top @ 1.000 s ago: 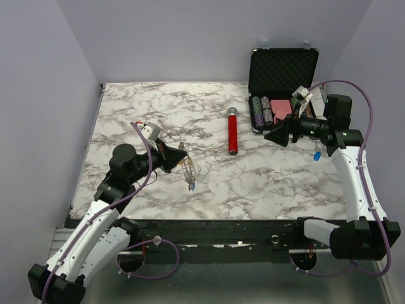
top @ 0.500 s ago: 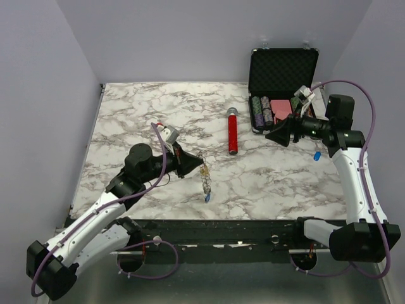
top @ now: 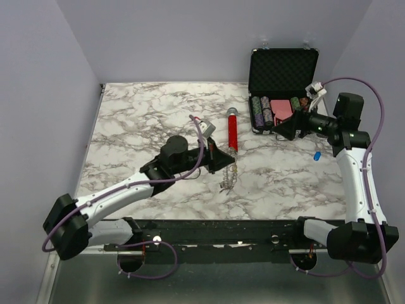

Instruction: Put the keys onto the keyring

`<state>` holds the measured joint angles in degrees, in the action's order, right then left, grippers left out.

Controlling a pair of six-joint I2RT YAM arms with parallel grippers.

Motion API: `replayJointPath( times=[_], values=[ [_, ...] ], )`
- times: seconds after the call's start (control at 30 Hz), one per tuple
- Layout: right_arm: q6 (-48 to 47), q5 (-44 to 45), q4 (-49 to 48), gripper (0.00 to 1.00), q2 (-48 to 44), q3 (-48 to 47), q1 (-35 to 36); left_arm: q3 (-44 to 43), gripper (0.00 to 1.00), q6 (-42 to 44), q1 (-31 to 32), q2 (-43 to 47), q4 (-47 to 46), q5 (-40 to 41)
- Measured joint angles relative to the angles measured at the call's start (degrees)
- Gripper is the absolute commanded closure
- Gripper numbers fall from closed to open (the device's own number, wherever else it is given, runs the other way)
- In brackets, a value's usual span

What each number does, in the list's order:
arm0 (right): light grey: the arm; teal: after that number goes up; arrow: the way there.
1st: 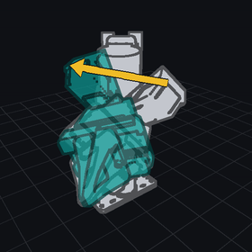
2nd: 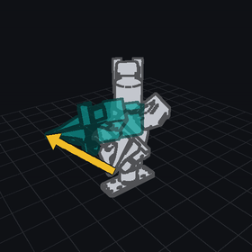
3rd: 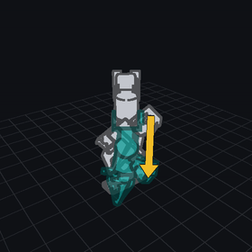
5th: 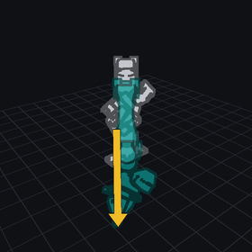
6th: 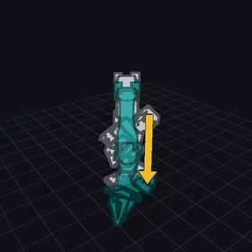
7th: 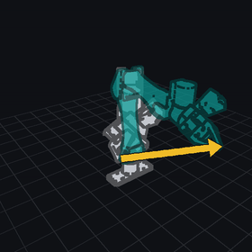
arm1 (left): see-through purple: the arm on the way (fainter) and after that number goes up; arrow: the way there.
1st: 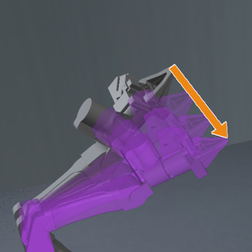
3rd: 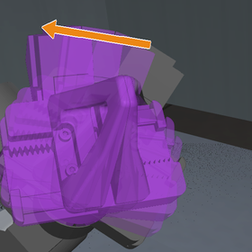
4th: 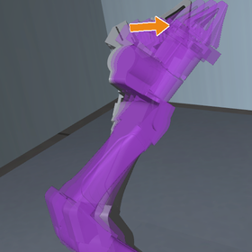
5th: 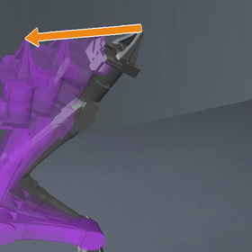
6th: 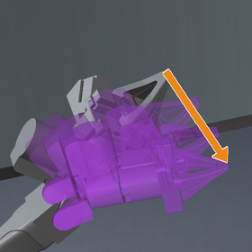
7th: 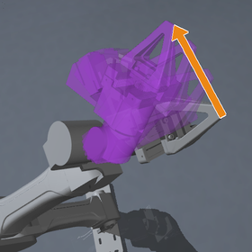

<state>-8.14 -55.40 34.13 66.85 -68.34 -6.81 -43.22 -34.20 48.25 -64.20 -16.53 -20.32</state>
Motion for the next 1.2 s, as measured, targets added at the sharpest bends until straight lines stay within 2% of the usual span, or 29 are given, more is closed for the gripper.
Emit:
replayJointPath(
  times=[0.33,0.5,0.63,0.77,0.97,1.2],
  values=[
    [9.6,8.8,-3.8,0.20,-0.3,-3.6,-5.3,-20.3,1.00,-4.6,7.3,-26.9,-12.5,0.4],
    [10.5,10.0,-4.3,0.20,-0.6,-3.7,-5.7,-25.7,1.00,-8.6,8.2,-38.3,-19.5,0.4],
    [10.7,10.2,-4.5,0.20,-0.6,-3.7,-5.7,-27.4,1.00,-9.7,8.1,-45.9,-20.0,0.4],
    [10.7,10.2,-4.5,0.20,-0.6,-3.7,-5.7,-27.2,1.00,-10.0,8.0,-49.2,-19.1,0.4],
    [10.7,10.1,-5.0,0.20,-0.6,-3.3,-5.7,-24.5,1.00,-9.1,8.0,-48.8,-18.5,1.3],
    [10.7,9.6,-5.5,0.20,-0.6,-2.3,-5.7,-24.1,0.96,-5.0,8.1,-47.1,-10.6,5.8]
  ],
)
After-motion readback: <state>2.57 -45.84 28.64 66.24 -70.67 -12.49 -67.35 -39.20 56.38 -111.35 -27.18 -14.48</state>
